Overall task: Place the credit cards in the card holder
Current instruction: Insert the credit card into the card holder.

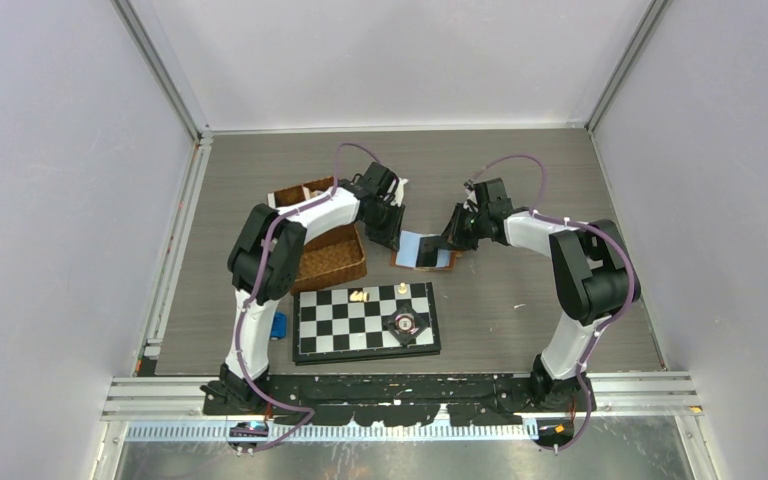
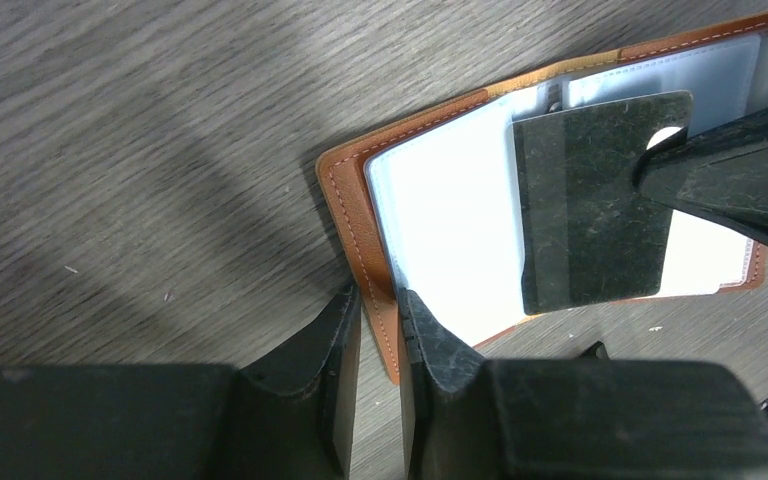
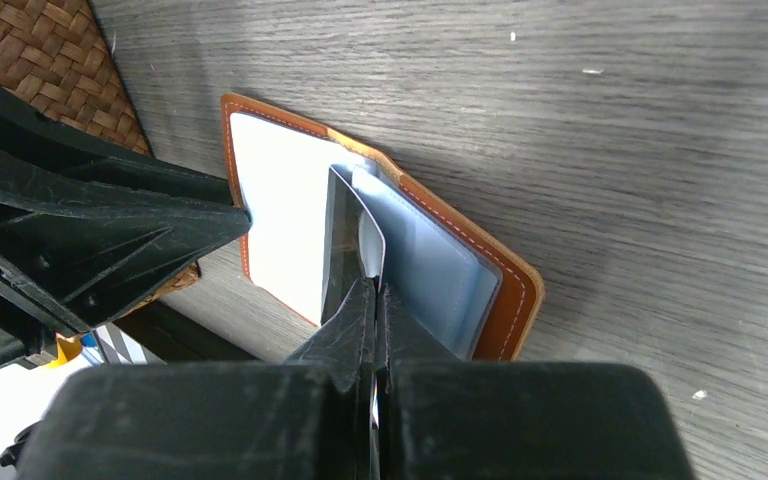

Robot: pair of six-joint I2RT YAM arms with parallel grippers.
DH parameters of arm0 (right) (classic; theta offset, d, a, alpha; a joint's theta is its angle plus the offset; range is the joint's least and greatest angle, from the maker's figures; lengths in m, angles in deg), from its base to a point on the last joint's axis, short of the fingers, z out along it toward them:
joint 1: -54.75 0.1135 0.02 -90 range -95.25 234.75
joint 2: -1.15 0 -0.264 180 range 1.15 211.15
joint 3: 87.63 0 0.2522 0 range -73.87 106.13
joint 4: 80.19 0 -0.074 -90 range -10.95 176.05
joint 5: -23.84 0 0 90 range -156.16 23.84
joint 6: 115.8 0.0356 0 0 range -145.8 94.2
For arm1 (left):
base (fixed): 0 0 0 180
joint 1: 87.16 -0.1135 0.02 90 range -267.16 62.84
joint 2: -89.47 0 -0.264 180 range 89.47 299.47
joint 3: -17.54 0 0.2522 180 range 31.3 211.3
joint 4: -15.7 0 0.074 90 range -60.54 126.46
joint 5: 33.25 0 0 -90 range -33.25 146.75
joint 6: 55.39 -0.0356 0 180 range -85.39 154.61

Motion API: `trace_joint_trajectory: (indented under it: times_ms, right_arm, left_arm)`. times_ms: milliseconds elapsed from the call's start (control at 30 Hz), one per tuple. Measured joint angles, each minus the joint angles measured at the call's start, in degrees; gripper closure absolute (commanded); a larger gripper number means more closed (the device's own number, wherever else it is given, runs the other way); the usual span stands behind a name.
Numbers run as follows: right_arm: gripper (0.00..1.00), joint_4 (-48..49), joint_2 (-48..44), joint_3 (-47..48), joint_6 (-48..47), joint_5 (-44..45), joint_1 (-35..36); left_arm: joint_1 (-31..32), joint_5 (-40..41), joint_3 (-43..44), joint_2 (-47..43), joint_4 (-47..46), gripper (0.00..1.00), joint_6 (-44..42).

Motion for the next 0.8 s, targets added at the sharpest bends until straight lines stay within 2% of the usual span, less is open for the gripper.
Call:
trace_joint_trajectory:
  times_ms: [800]
  right_arm:
    - [0.99,3.69,3.17,0.13,1.81,-2.36,-0.17]
  left_arm:
    - [-0.07,0.70,0.79,0.44,0.87,0.86,-0.17]
